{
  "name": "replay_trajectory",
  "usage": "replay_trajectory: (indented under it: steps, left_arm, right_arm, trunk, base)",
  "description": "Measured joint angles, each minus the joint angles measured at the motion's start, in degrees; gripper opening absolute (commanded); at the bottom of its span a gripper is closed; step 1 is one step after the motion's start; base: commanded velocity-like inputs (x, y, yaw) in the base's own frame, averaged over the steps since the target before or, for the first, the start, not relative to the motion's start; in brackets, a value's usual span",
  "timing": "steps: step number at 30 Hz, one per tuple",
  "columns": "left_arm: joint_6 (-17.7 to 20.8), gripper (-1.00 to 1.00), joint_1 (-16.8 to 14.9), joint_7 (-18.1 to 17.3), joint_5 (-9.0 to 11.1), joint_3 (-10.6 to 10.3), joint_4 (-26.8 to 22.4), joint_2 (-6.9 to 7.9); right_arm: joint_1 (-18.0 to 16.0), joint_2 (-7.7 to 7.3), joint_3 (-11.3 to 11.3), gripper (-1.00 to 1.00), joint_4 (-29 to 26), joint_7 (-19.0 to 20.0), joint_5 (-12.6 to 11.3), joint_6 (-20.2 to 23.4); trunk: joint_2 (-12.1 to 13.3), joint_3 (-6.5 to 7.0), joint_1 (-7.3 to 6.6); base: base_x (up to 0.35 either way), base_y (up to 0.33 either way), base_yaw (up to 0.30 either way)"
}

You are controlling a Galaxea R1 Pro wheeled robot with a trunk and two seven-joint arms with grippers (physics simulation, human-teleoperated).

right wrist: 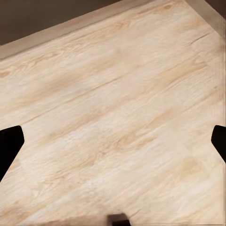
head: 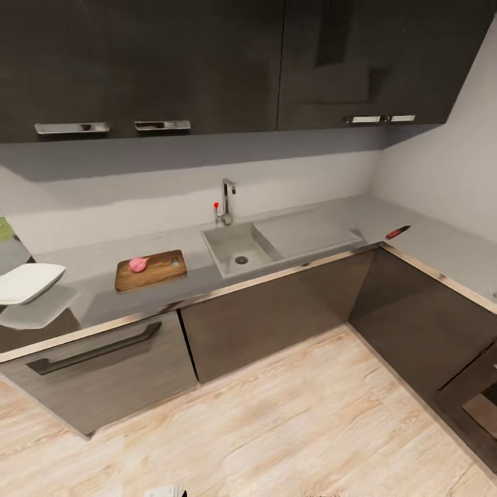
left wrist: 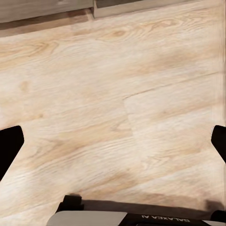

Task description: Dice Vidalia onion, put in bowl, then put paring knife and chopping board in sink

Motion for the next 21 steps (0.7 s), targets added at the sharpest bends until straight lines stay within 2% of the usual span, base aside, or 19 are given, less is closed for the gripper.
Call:
replay_trajectory:
  steps: [21]
  left_arm:
    - [-0.53,1.0,0.0,-0.07,0.0,0.0,0.02,0.0]
  right_arm:
    - [0.05,-0.02,0.0,1.0,0.0,-0.08,0.0,0.0]
  trunk:
    - [0.0,0.76,0.0]
  base:
    - [0.0,0.0,-0.257]
